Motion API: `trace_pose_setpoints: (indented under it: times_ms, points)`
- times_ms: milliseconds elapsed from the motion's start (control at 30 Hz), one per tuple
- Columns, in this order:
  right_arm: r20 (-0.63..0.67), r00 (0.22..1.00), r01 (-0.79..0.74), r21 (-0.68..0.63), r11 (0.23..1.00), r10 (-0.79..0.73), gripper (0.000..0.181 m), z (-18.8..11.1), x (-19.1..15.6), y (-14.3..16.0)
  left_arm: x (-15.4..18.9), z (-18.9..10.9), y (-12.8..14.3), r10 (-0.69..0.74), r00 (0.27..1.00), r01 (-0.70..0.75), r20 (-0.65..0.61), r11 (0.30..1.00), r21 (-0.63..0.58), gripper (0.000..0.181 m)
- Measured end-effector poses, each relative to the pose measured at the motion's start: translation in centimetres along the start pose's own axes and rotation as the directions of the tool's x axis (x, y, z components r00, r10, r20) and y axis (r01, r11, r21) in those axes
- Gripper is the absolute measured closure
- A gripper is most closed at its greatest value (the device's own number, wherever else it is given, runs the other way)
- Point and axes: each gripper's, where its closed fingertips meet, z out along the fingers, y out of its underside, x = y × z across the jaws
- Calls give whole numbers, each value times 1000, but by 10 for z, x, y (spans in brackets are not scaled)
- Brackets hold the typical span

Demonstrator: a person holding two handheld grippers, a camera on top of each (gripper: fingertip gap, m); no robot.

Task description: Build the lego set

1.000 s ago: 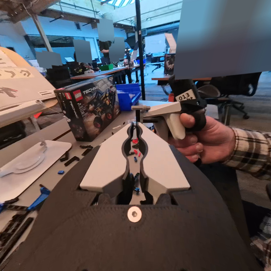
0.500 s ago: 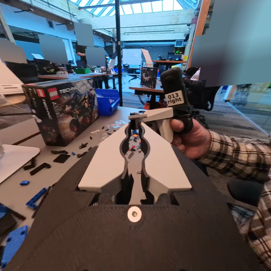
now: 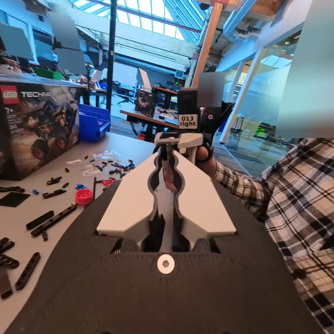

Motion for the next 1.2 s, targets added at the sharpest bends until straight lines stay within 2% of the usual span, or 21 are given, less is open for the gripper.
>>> trace_pose_setpoints:
  times_ms: [200,333,633,800,1033,1200]
  points:
    - [94,994,56,-65,996,-50,166,9,-12,2,10,3,4,-50,995,50,-83,999,-1,175]
    - [104,993,56,-73,996,-49,166,11,-10,2,7,2,3,-73,994,74,-88,997,15,174]
    - [68,995,77,-98,992,-71,166,8,-2,-1,-2,-5,-8,-9,1000,10,-6,997,77,169]
    - [54,994,105,-156,982,-97,166,6,3,3,-7,-14,-18,38,998,-44,53,992,119,163]
    - [38,979,203,-258,944,-200,166,5,9,9,-10,-11,-9,145,983,-150,115,988,34,160]
    - [54,968,251,-282,926,-246,166,4,9,9,-12,-8,-2,170,977,-170,130,985,-11,157]
